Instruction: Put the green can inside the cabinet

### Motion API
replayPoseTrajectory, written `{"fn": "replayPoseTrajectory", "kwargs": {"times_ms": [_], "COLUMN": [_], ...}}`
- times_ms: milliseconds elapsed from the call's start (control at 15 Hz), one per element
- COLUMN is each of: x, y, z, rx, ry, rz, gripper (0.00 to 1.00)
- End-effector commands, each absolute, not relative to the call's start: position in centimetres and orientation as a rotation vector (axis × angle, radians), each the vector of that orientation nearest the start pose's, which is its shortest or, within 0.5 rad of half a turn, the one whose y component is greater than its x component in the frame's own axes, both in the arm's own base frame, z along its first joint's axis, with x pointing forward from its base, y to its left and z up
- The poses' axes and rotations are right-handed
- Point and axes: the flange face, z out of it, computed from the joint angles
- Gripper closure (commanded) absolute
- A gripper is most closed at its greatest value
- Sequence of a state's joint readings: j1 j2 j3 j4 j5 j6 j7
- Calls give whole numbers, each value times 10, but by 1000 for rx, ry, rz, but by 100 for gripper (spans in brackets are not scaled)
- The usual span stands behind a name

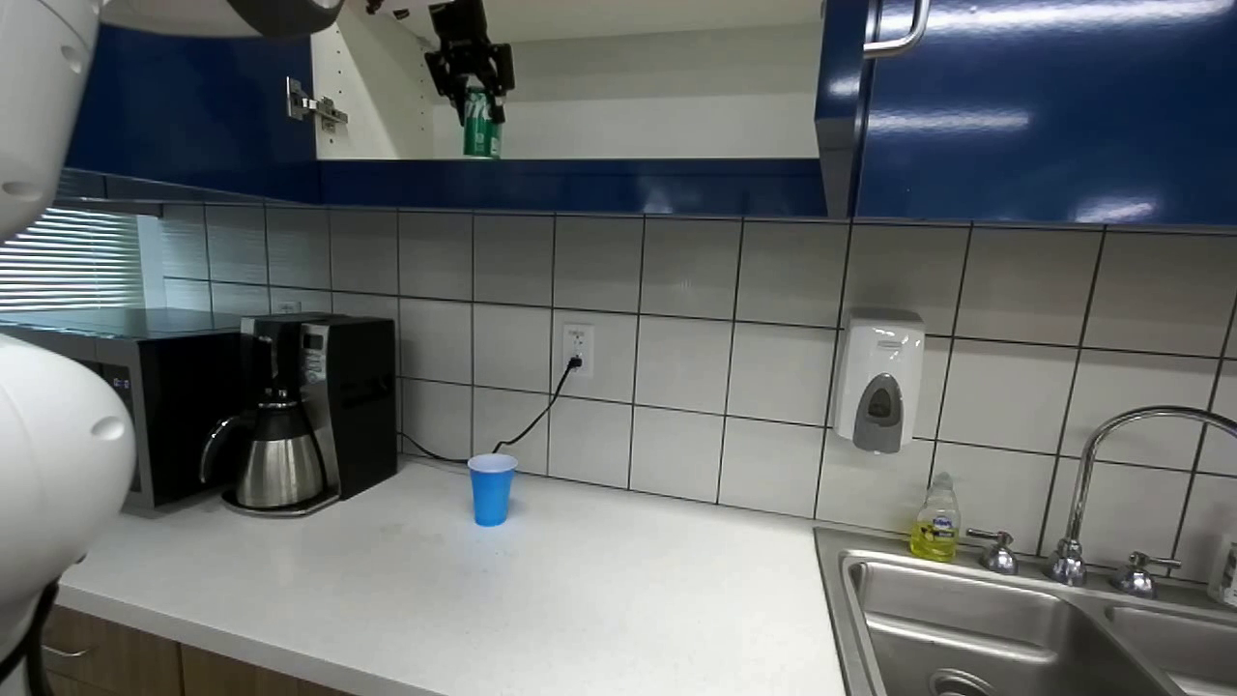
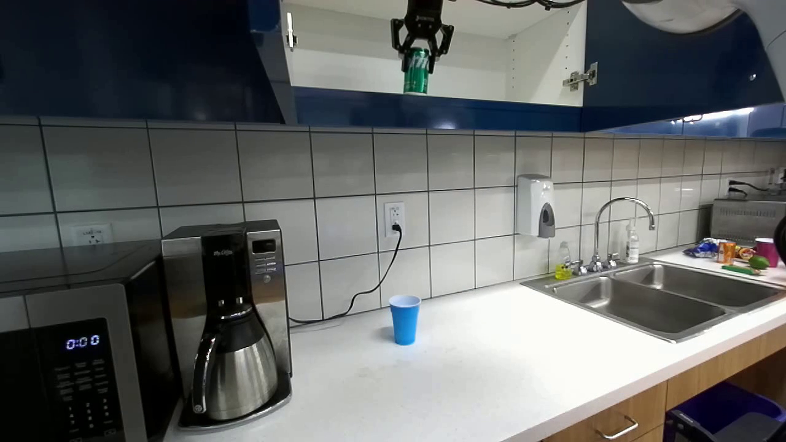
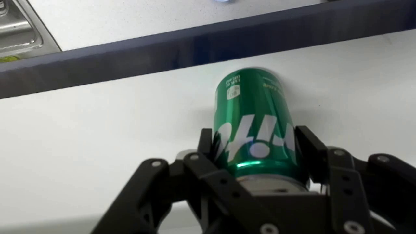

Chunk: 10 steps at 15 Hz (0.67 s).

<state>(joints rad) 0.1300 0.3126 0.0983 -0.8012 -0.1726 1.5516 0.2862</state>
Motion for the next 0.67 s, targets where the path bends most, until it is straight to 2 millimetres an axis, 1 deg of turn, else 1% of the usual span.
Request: {"fn": "replayPoseTrajectory", "kwargs": {"times_ms": [0, 67, 400, 600], "x": [600, 600, 599, 592], "y": [103, 103, 100, 99], "z": [800, 800, 804, 808], "rx": [-3083, -3082, -3071, -3058], "ry": [228, 234, 228, 198], "rz": [-729, -733, -740, -730], "gripper": [4, 0, 0, 0]}}
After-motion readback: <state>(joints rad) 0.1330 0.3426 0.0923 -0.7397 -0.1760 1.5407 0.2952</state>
